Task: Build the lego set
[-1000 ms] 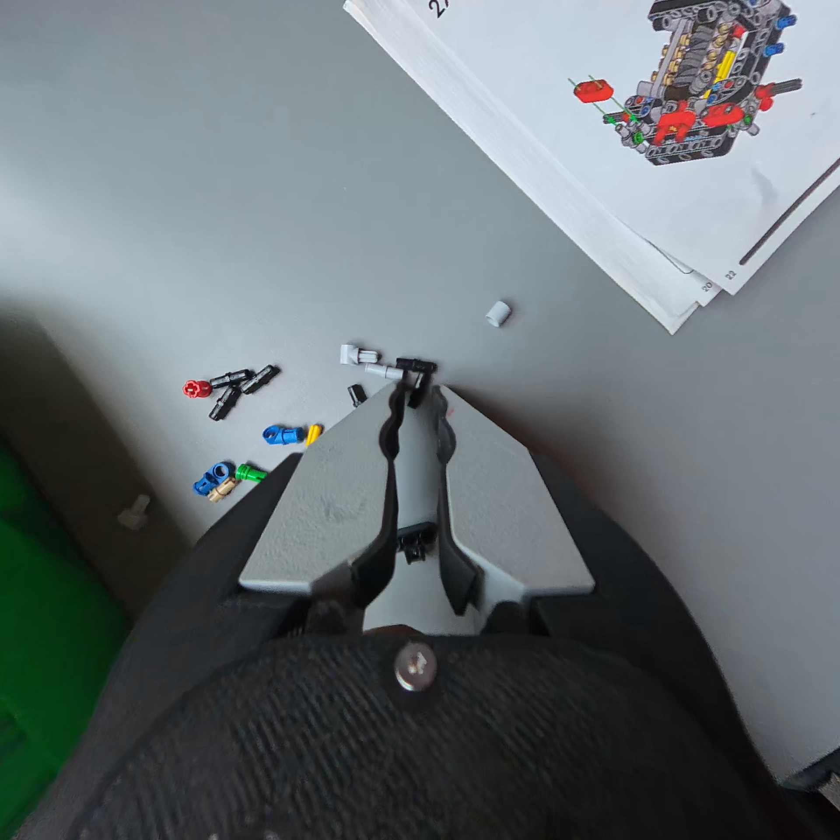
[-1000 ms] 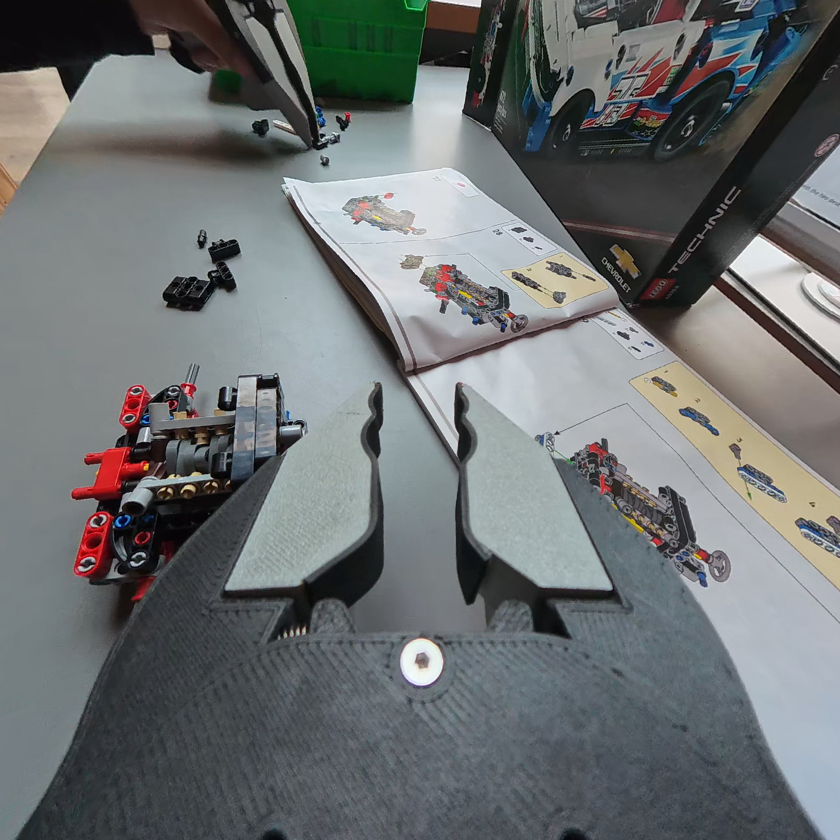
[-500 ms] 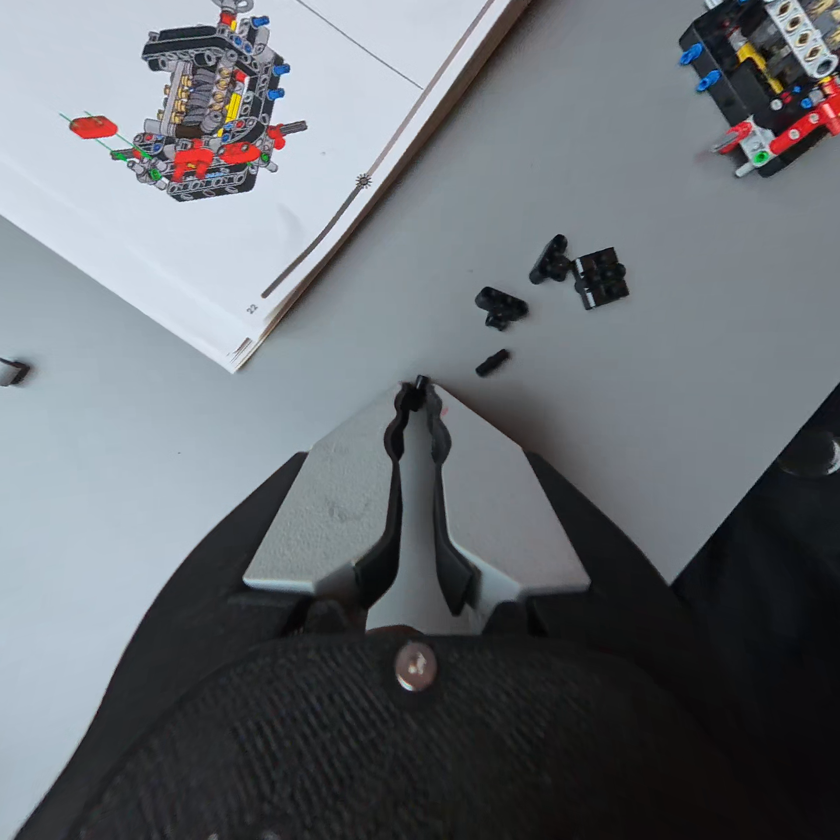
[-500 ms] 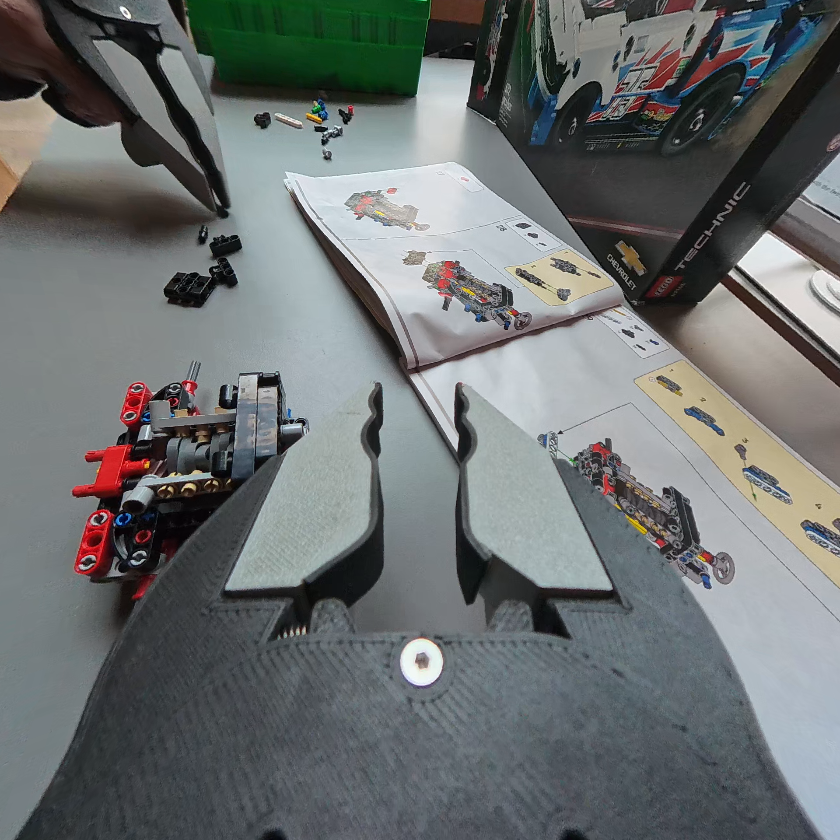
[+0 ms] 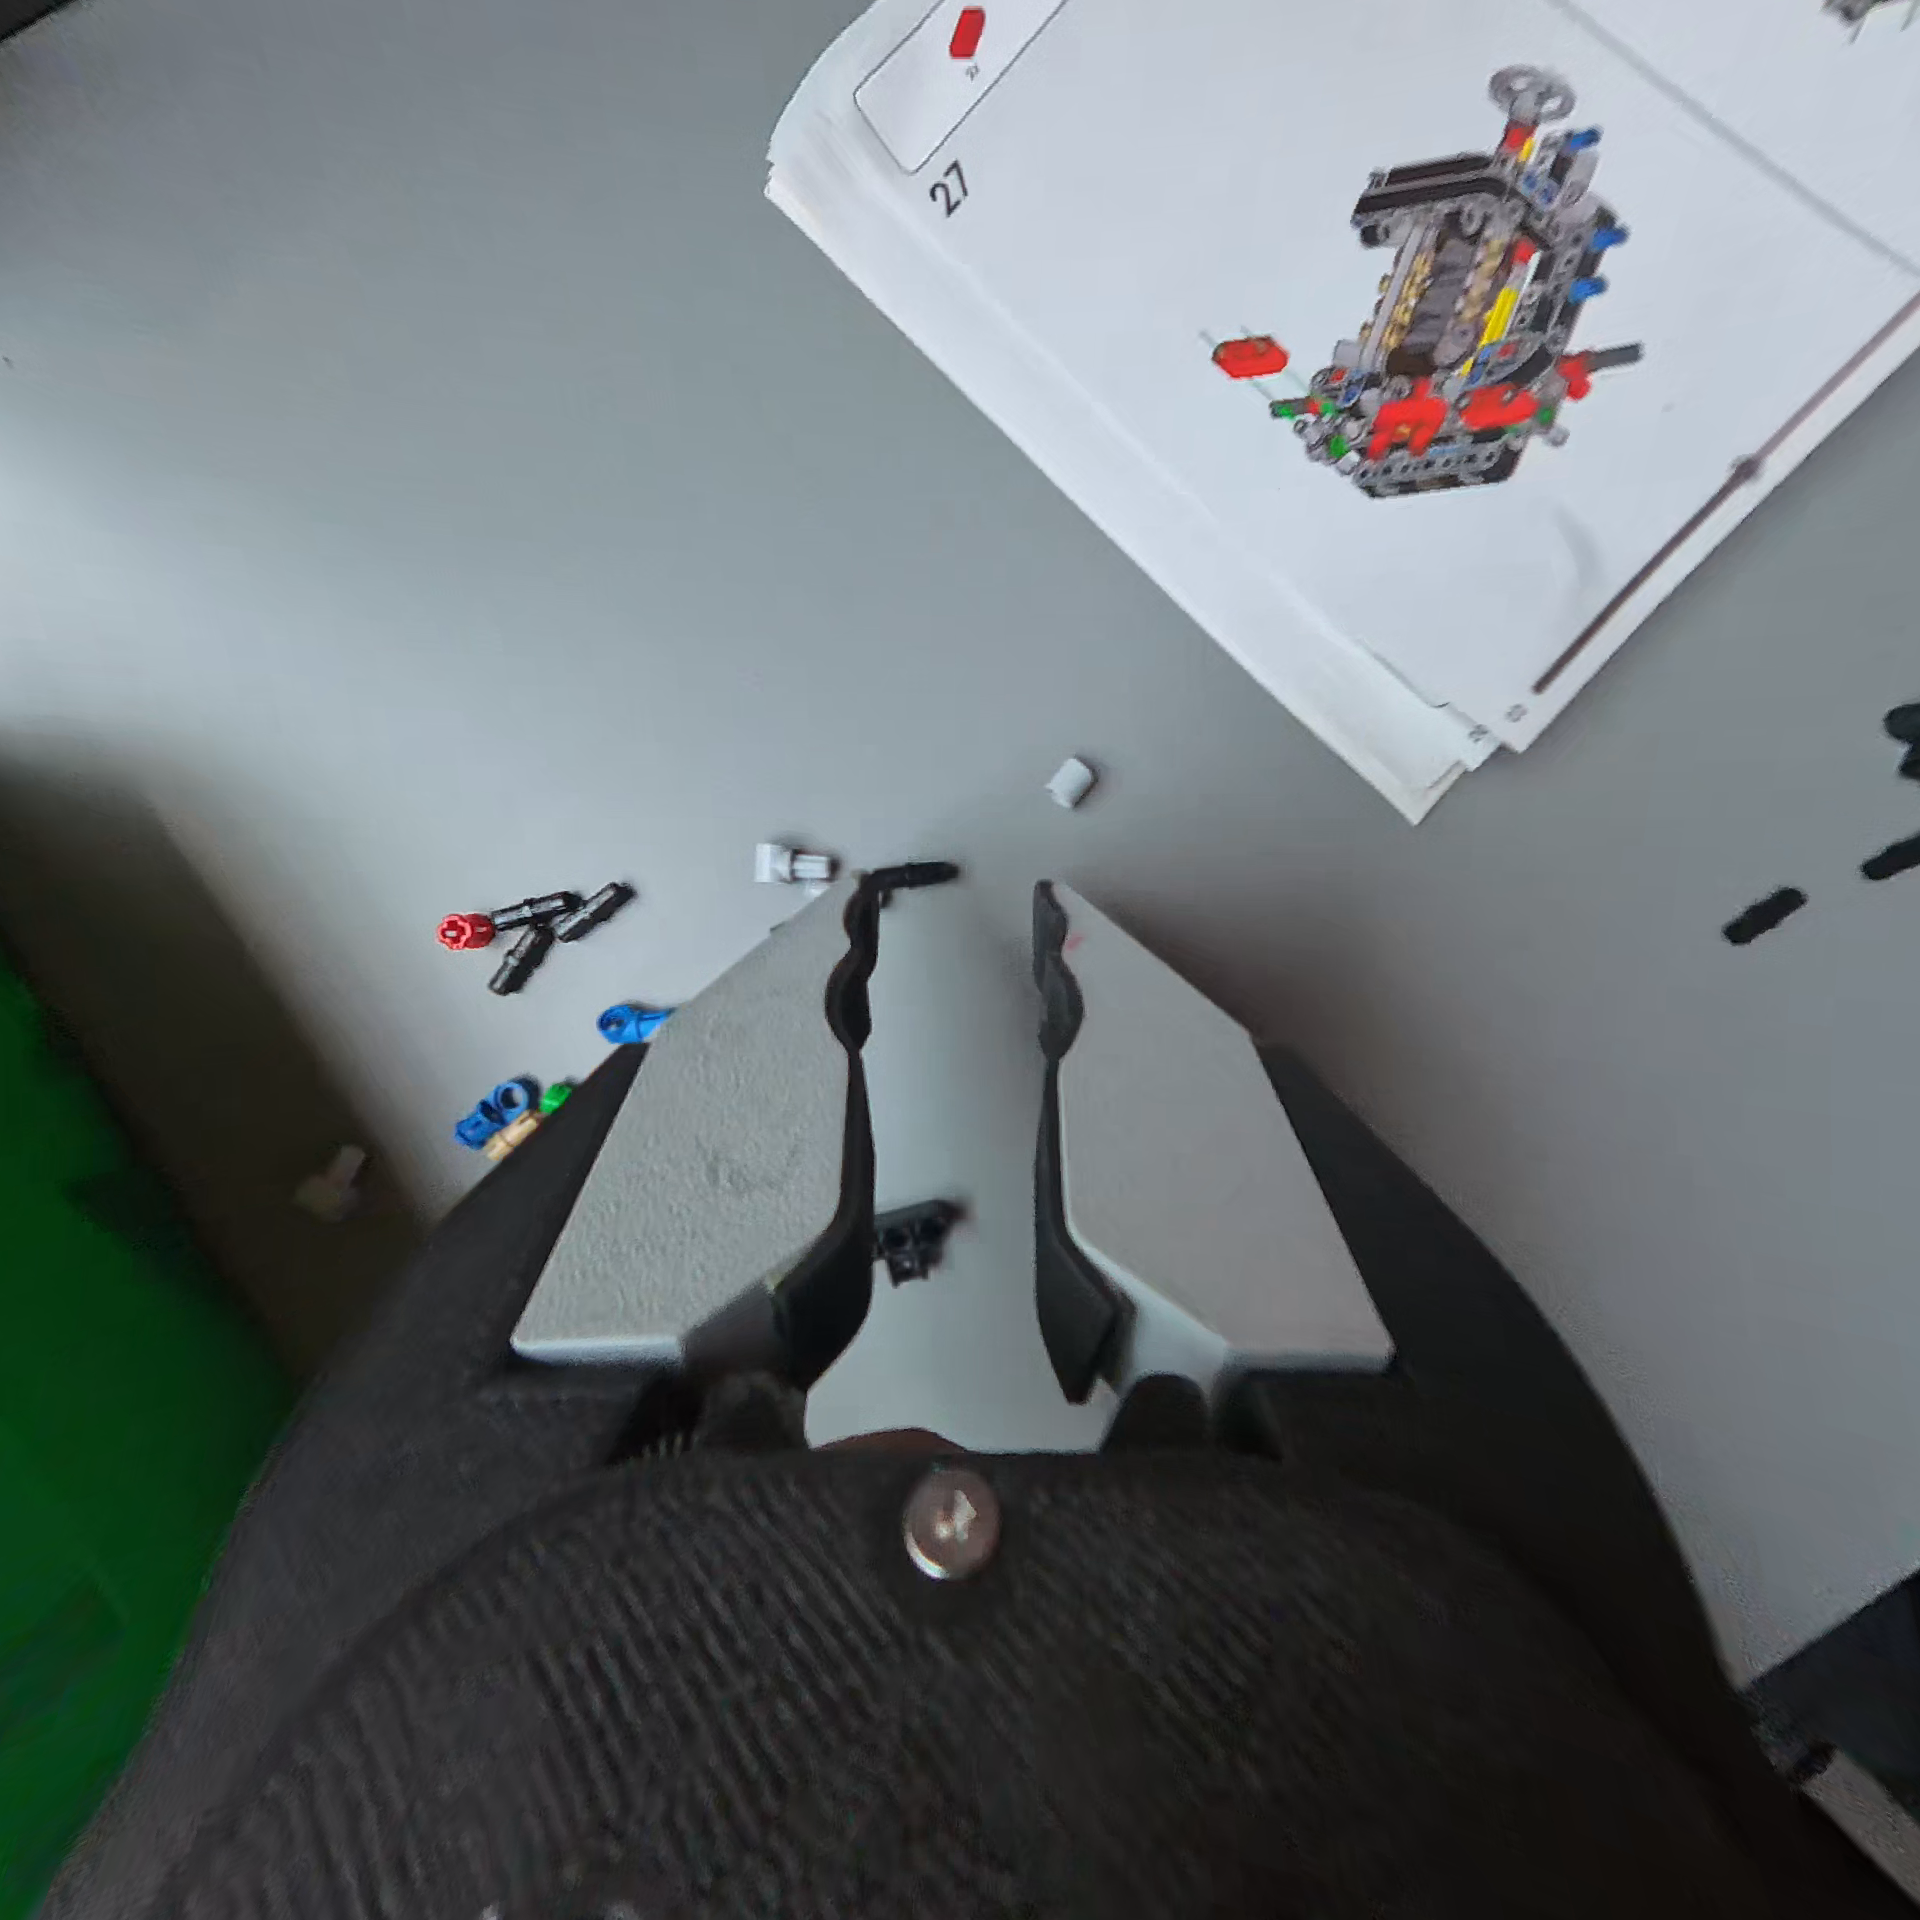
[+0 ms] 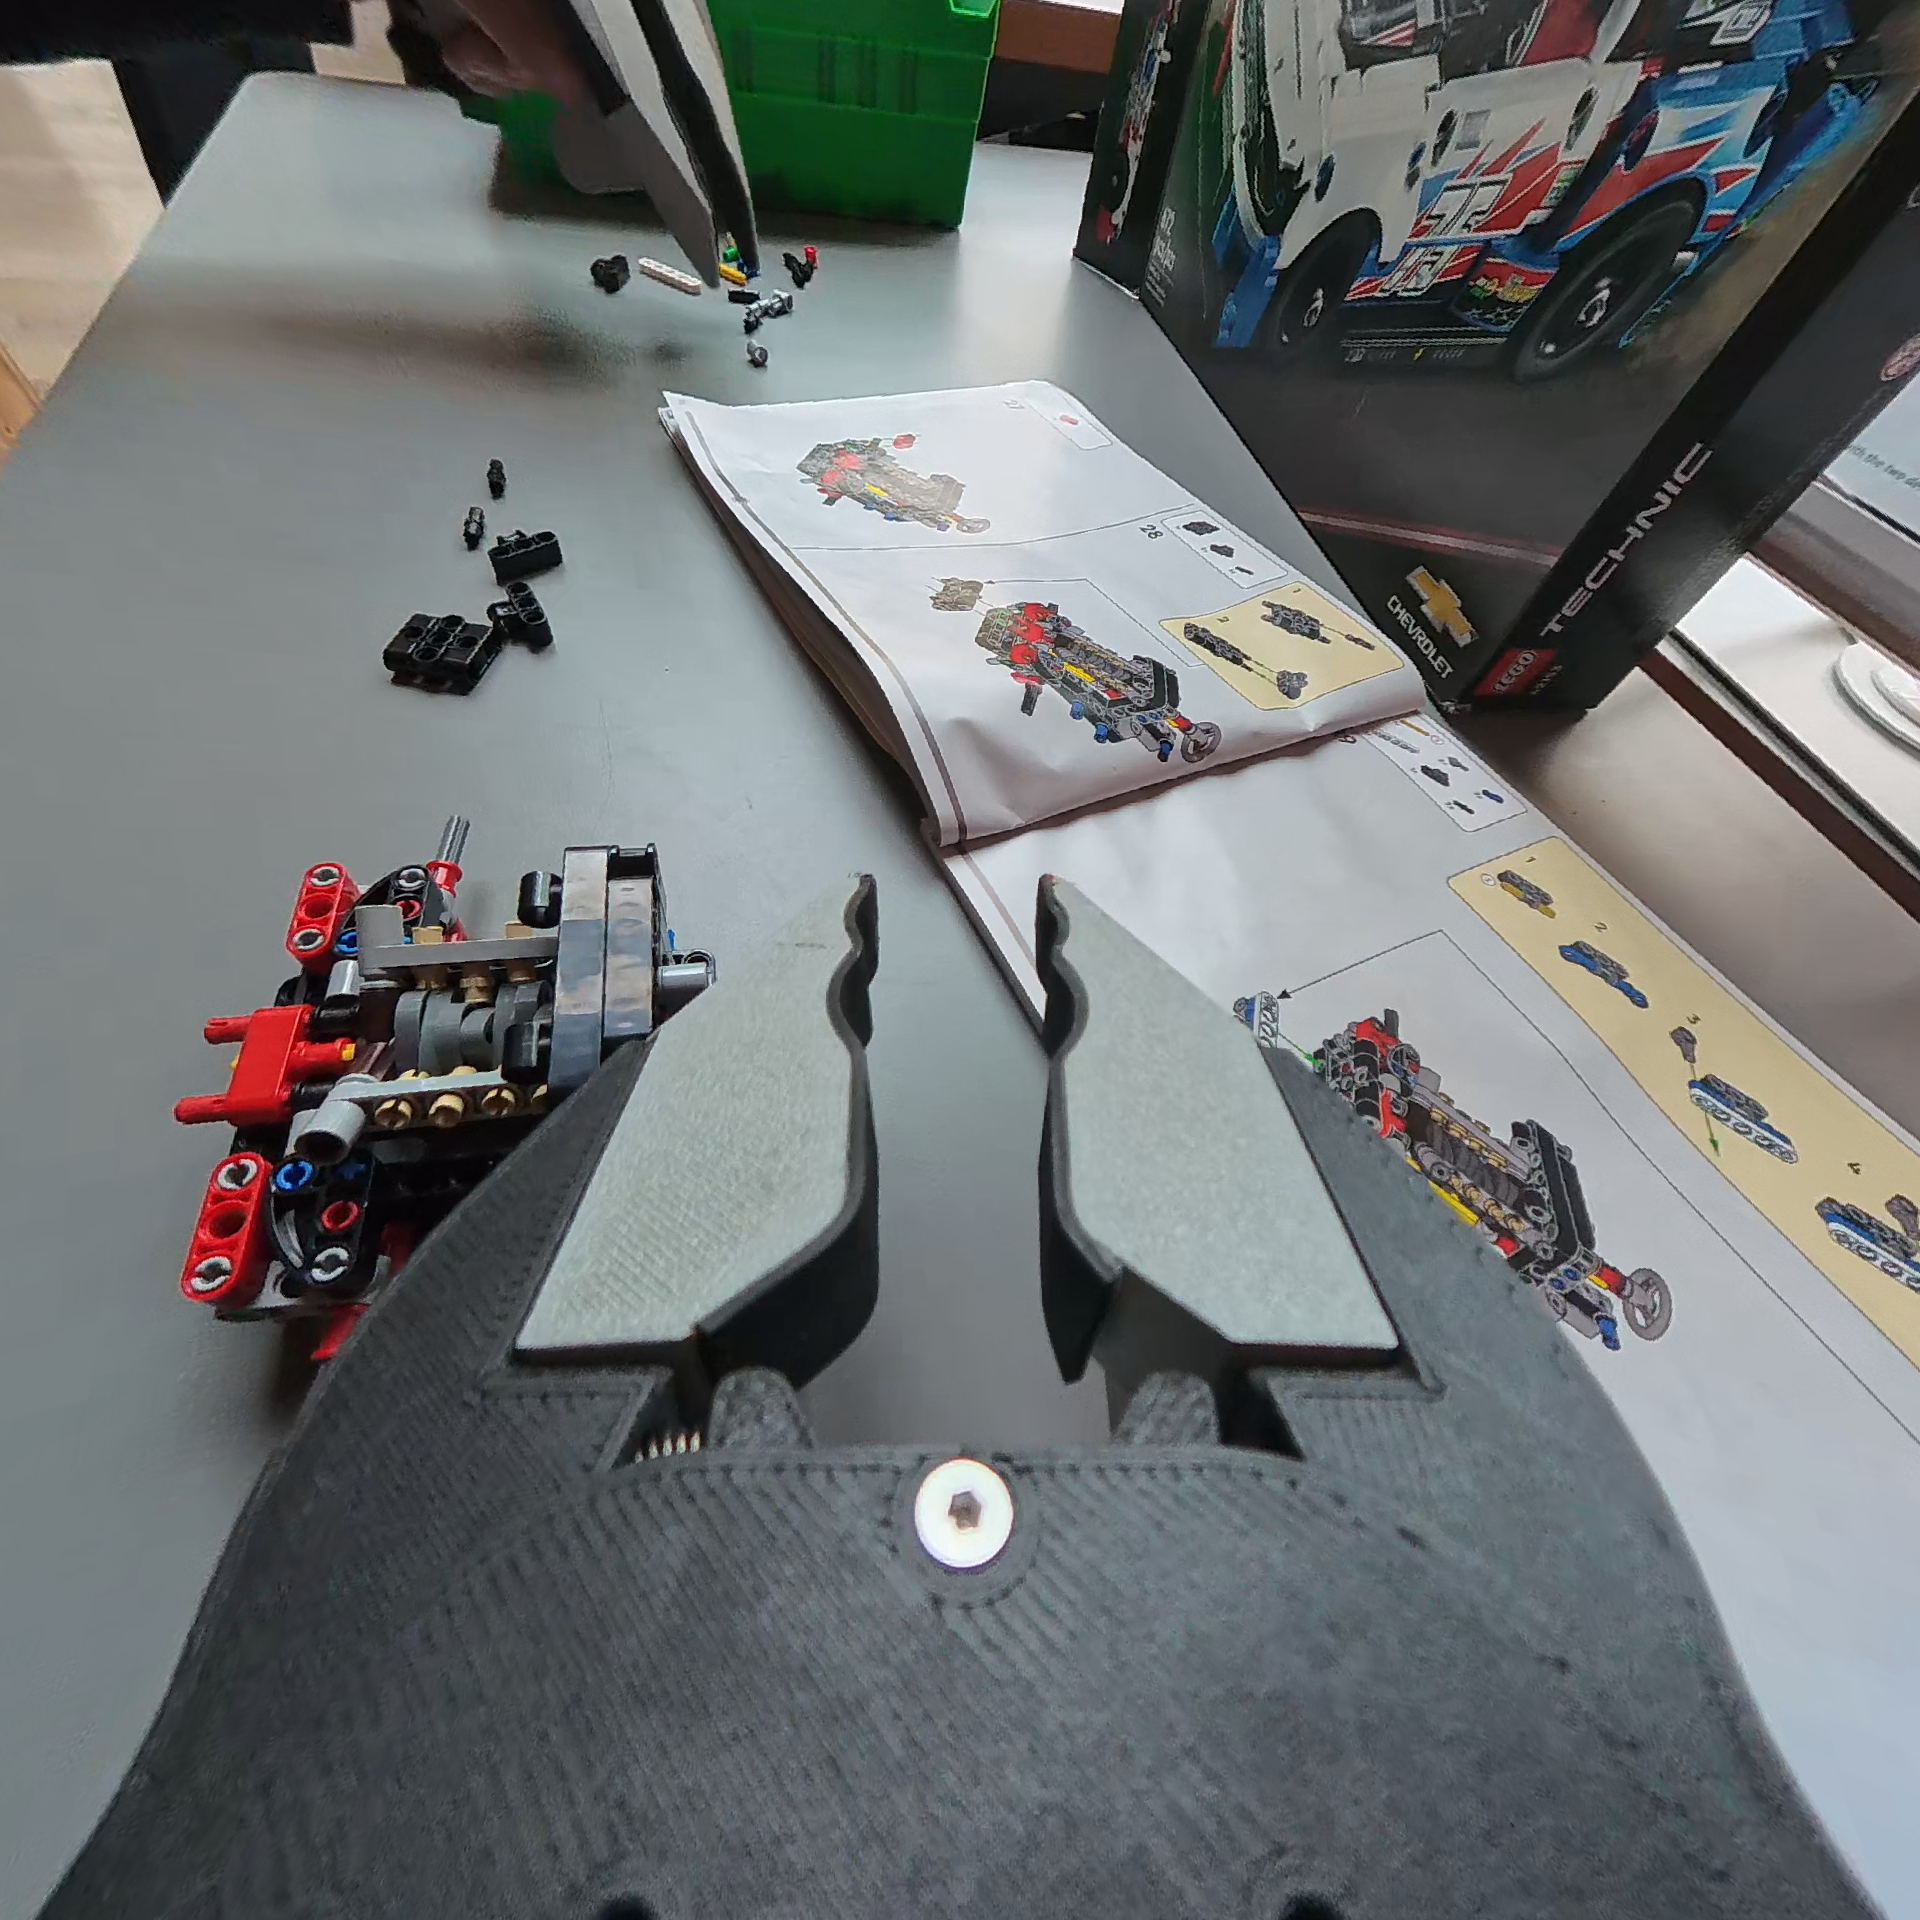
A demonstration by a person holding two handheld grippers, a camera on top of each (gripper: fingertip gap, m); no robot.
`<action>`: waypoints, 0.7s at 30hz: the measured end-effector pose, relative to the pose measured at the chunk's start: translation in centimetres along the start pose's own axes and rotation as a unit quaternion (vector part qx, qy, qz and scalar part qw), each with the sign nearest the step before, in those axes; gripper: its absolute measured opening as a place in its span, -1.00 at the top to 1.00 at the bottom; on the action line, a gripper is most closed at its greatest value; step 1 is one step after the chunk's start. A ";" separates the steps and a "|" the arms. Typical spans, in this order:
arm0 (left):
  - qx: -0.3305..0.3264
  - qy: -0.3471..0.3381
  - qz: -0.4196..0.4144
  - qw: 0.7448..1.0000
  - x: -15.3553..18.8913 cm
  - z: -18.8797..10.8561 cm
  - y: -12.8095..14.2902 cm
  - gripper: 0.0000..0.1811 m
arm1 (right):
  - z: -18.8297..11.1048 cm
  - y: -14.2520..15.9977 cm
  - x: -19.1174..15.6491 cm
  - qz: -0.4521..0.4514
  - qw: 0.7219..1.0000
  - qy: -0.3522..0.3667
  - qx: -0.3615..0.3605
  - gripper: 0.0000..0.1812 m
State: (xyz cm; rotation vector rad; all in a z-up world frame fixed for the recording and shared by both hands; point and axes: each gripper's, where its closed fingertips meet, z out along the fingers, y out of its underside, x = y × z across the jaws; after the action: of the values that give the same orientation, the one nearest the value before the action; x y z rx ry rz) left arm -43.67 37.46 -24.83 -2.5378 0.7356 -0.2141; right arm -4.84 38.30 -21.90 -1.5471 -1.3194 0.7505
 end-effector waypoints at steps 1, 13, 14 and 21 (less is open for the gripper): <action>-0.009 0.000 0.013 1.000 -0.4 0.3 0.3 0.71 | 0.0 0.0 0.0 0.001 1.000 0.000 0.001 0.70; -0.051 0.020 0.072 0.996 -0.9 2.0 0.9 0.87 | 0.0 0.0 0.1 0.009 1.000 -0.005 -0.001 0.70; -0.053 0.023 0.072 0.996 -0.8 2.0 0.8 0.86 | 0.0 0.0 0.1 0.009 1.000 -0.005 -0.001 0.70; -0.063 0.034 0.084 0.994 0.3 2.1 0.8 0.97 | 0.1 0.0 0.1 0.009 1.000 -0.005 -0.002 0.70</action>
State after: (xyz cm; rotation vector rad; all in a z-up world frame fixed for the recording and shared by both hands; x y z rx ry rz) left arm -43.18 37.58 -27.00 -2.5797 1.0134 -0.2026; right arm -4.85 38.38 -21.96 -1.5618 -1.3158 0.7682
